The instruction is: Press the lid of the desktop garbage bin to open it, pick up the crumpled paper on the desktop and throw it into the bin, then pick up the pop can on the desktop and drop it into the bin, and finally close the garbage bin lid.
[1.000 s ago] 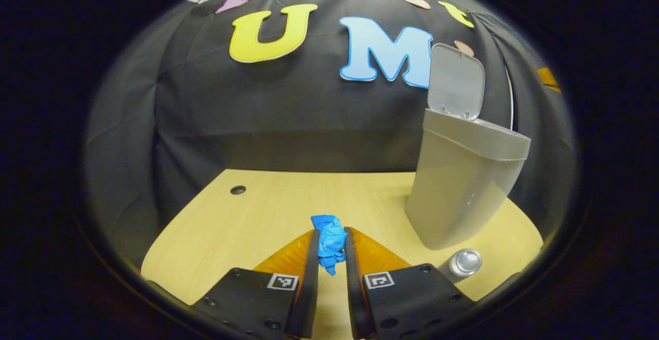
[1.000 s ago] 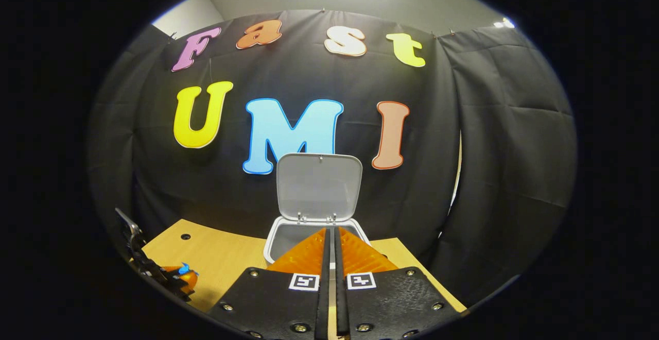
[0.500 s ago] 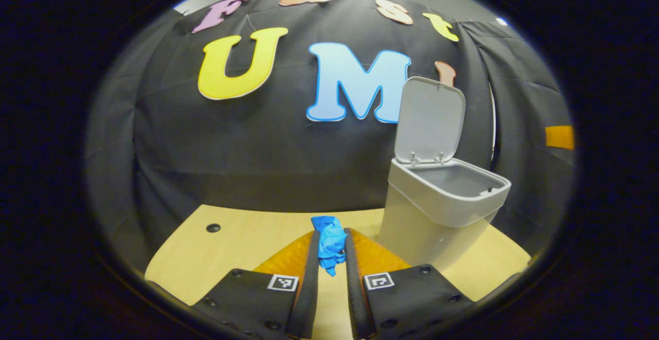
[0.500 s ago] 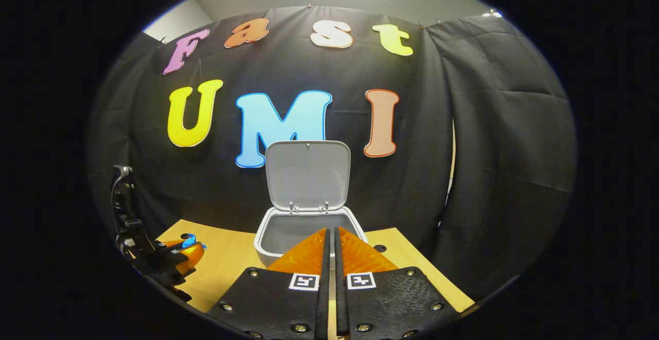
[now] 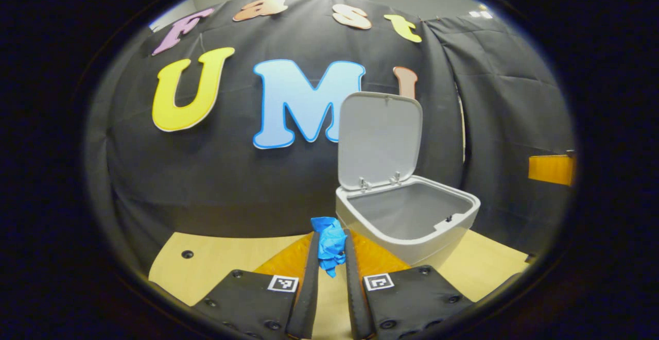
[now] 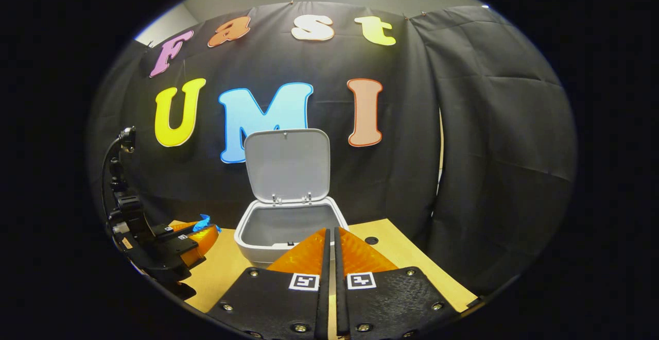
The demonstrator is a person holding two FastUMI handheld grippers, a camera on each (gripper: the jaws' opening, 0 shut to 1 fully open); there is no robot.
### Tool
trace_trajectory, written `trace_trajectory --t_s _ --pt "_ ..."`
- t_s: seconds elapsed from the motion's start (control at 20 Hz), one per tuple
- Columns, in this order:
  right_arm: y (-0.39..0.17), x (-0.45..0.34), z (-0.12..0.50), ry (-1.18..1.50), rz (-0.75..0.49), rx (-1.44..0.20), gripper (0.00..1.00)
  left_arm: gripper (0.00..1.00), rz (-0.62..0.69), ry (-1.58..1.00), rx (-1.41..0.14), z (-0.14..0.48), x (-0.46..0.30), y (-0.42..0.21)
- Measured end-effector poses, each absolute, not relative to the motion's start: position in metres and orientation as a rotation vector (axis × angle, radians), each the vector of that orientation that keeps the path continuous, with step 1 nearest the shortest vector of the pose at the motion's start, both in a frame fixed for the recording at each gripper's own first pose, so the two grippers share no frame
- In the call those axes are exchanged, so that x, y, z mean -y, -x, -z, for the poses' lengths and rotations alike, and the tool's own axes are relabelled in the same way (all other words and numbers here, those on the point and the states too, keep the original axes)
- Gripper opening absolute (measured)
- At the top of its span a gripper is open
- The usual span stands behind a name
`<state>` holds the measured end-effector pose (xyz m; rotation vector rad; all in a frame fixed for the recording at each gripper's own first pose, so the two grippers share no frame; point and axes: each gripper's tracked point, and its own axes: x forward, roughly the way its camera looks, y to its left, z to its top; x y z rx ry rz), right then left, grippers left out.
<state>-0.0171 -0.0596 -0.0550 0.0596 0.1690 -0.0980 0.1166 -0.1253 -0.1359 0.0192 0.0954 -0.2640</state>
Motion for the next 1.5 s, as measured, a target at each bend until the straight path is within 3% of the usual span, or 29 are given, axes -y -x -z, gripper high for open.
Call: trace_trajectory --t_s 0.85,0.9,0.95,1.25,1.3,1.35,1.45,1.5 --pt "0.024 0.119 0.078 -0.086 0.197 -0.225 0.05 0.34 0.345 -0.082 -0.031 0.118 0.205 -0.137" --pt "0.024 0.121 0.079 -0.087 0.198 -0.227 0.05 0.30 0.350 -0.084 -0.030 0.118 0.210 -0.137" --pt "0.023 0.123 0.079 -0.087 0.200 -0.229 0.05 0.32 0.351 -0.086 -0.028 0.119 0.214 -0.138" --pt "0.024 0.131 0.082 -0.083 0.200 -0.239 0.05 0.65 0.362 -0.076 -0.024 0.119 0.227 -0.139" --pt "0.025 0.132 0.083 -0.083 0.200 -0.241 0.06 0.75 0.356 -0.077 -0.025 0.120 0.226 -0.140" --pt "0.025 0.132 0.083 -0.084 0.198 -0.241 0.06 0.73 0.354 -0.076 -0.025 0.120 0.225 -0.141" --pt "0.023 0.130 0.082 -0.083 0.192 -0.243 0.06 0.80 0.351 -0.067 -0.025 0.119 0.224 -0.140" --pt "0.024 0.128 0.083 -0.082 0.188 -0.243 0.06 0.75 0.347 -0.063 -0.024 0.118 0.223 -0.139"
